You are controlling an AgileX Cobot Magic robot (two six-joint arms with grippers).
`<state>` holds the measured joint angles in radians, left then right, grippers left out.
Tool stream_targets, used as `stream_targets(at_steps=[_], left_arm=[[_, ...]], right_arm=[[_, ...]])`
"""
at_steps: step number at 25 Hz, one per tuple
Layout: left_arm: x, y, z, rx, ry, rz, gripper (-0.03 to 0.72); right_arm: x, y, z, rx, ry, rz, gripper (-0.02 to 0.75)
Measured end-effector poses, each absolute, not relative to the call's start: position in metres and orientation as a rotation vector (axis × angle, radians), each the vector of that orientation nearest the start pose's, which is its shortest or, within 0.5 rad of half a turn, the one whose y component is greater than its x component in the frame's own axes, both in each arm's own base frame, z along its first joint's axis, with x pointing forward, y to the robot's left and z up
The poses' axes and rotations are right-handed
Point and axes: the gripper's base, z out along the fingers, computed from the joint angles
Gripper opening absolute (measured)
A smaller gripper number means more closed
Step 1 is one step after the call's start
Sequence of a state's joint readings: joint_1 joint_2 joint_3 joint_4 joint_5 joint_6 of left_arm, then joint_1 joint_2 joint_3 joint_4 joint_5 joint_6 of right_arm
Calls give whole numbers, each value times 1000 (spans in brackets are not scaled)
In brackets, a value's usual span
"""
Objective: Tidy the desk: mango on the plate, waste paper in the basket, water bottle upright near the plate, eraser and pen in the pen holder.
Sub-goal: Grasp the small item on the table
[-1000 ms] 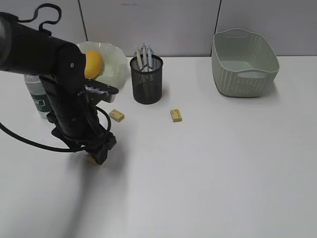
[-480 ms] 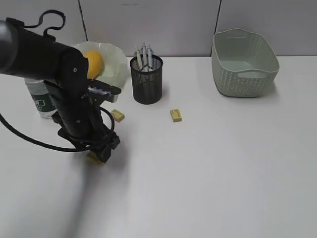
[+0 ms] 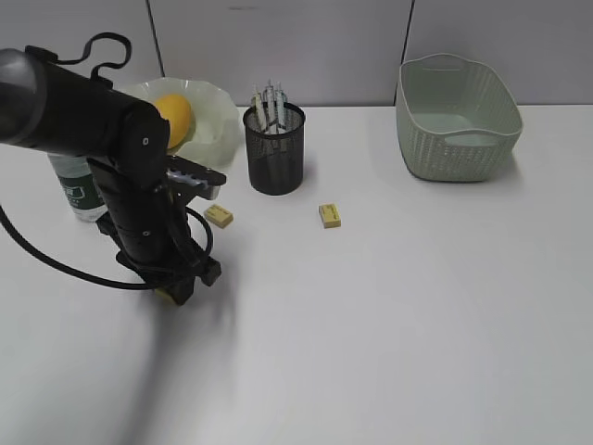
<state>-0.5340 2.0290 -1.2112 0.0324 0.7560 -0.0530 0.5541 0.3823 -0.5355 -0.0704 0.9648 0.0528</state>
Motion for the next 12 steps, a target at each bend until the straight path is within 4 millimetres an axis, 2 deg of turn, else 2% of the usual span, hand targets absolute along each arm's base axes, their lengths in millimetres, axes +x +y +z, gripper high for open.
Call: stream_targets(at_steps=[8,12], left_arm=[[317,-188,122,766,3027,10,299],[331,-198,148,764,3035,10,299]], right_arm=[[53,26,285,-587,2227,226,491],[53,26,285,-587,2227,226,491]])
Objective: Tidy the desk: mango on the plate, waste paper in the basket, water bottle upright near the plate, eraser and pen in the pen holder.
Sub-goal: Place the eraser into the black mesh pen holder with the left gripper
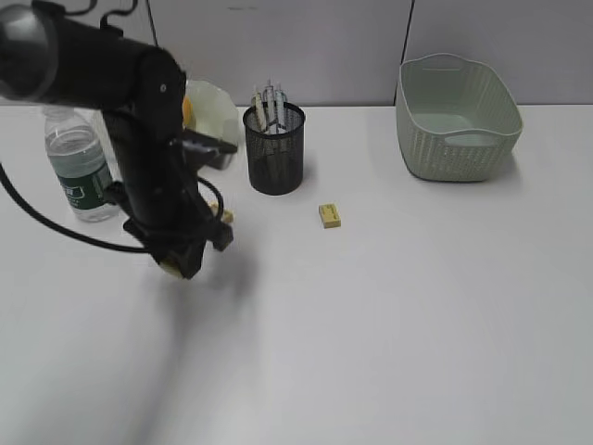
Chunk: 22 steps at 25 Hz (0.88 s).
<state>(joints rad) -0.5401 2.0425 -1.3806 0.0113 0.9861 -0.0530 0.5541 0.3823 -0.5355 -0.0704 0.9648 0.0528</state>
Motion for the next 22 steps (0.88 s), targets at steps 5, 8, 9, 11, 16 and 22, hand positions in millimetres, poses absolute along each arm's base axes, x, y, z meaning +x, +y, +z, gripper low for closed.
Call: stream_targets(at_steps=[5,8,9,11,16,22], left_arm=[[361,-215,211,722,2876,-62,299],[376,-225,252,688,2745,-117,299],[381,-227,266,675,2695,-137,299],[388,-231,288,652,2602,-172,299],[398,-238,318,604,2409,-239,298],[412,-246,305,586,2334,-265,298]], right_arm=[[53,26,285,-587,2227,226,491],[53,26,285,-587,2227,226,491],[53,26,285,-587,2227,226,491],[53,26,285,-587,2227,226,491],[53,26,285,-587,2227,226,491],[53,26,285,-587,2227,226,491]])
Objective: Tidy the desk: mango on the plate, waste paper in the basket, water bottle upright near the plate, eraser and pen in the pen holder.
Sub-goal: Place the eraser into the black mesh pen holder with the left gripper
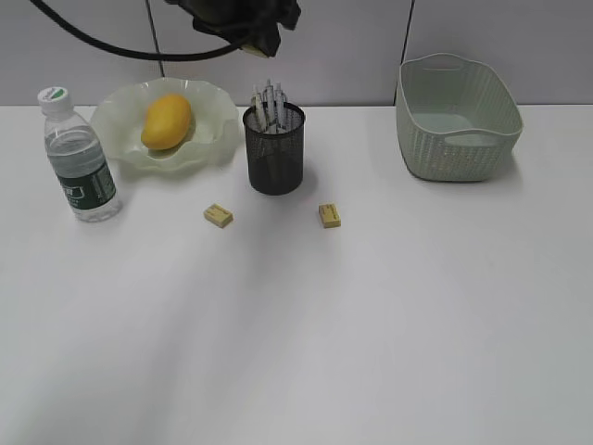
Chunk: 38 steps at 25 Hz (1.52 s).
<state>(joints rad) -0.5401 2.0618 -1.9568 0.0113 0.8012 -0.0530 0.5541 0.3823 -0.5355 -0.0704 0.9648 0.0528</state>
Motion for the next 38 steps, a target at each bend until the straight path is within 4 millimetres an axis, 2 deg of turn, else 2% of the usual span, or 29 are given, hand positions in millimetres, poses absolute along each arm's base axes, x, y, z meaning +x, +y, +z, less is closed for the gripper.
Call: stream_targets(at_steps=[10,20,25,32,35,38], left_arm=[[434,-260,249,589,2370,-268,298],[445,-263,221,568,2376,-281,298],[446,-263,220,569,2374,-278,324],[446,-261,221,577,2371,-264,512],[443,-259,232,586,2359,-246,531],[437,-255,256,584,2334,-245,536]], right_arm=[[53,26,285,-586,2227,227,491],[53,26,285,-586,2226,227,491],[53,26,285,-586,2226,227,491],[53,26,285,-586,2226,227,491],[53,26,285,-586,2226,227,491],[53,26,285,-586,2226,227,491]])
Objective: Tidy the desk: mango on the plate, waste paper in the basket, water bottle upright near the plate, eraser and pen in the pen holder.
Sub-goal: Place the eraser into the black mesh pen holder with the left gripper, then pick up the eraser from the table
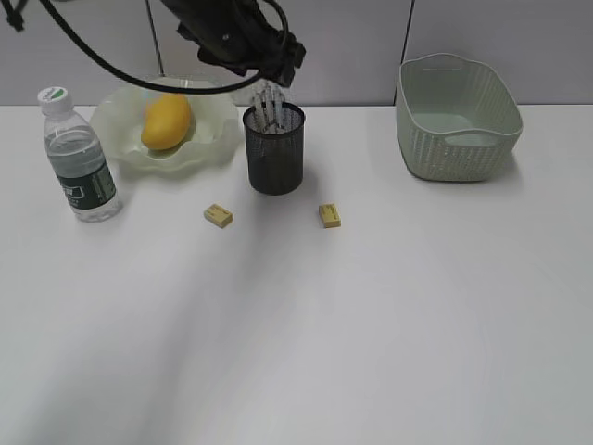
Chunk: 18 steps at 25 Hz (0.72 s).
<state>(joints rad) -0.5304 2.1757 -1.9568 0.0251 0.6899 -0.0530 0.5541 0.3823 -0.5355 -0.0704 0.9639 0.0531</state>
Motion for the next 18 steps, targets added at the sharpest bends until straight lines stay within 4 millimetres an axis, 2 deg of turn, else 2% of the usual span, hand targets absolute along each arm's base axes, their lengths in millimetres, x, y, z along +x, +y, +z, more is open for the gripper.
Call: stream_targets(at_steps=[6,10,14,18], left_arm=[[411,-238,300,600,2406,-213,534],[392,-224,311,640,2545,-119,531],[383,-216,311,669,2645,-38,515],[377,-217,317,686,2650,-108,510]], right_arm=[[53,26,285,-586,2226,227,491],[53,26,285,-586,2226,227,491],[53,26,285,-586,2226,227,491],[53,26,285,-586,2226,227,491]])
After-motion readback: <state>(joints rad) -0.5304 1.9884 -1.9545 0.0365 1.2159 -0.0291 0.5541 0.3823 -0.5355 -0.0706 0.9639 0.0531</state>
